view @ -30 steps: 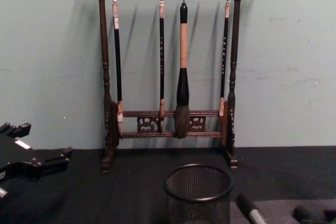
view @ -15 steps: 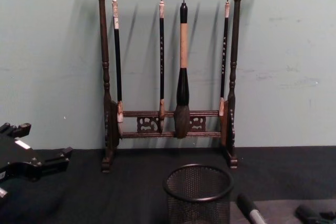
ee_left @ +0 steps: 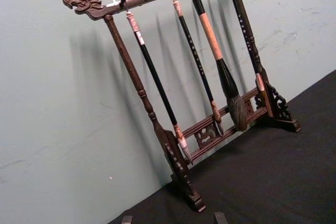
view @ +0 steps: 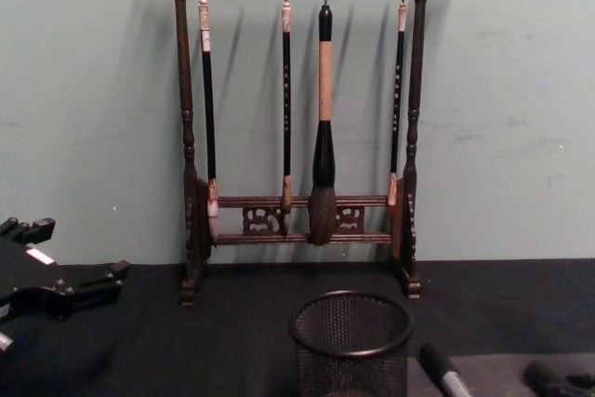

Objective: Pick up the water-based marker from the table and place it into the pen holder.

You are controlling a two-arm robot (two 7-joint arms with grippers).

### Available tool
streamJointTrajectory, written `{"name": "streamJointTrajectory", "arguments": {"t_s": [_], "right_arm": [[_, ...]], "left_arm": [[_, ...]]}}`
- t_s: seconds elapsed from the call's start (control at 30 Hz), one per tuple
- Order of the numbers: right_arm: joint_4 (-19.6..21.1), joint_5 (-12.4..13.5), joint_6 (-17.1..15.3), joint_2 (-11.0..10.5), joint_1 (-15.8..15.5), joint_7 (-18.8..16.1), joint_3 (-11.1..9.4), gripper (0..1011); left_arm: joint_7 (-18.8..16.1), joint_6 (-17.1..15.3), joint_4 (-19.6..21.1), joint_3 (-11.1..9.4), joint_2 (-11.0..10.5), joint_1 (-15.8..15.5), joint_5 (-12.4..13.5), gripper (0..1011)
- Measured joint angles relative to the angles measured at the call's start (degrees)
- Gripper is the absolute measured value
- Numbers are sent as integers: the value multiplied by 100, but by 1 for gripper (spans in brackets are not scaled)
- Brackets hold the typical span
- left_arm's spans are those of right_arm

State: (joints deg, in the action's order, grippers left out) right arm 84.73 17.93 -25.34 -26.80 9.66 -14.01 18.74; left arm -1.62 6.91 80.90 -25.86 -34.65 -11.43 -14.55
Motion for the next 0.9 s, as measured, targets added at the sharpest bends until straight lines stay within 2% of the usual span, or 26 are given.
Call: {"name": "streamJointTrajectory", "arguments": {"t_s": [0.27, 0.53, 0.9], "right_arm": [[111, -76, 312, 92, -110, 46, -222, 241], [225, -76, 766, 232, -146, -44, -459, 241], [257, -206, 1075, 386, 54, -224, -453, 241]], "left_arm": [[0, 0, 0, 0, 0, 0, 0, 1009], [0, 0, 0, 0, 0, 0, 0, 1009], [0, 0, 0, 0, 0, 0, 0, 1009]]}}
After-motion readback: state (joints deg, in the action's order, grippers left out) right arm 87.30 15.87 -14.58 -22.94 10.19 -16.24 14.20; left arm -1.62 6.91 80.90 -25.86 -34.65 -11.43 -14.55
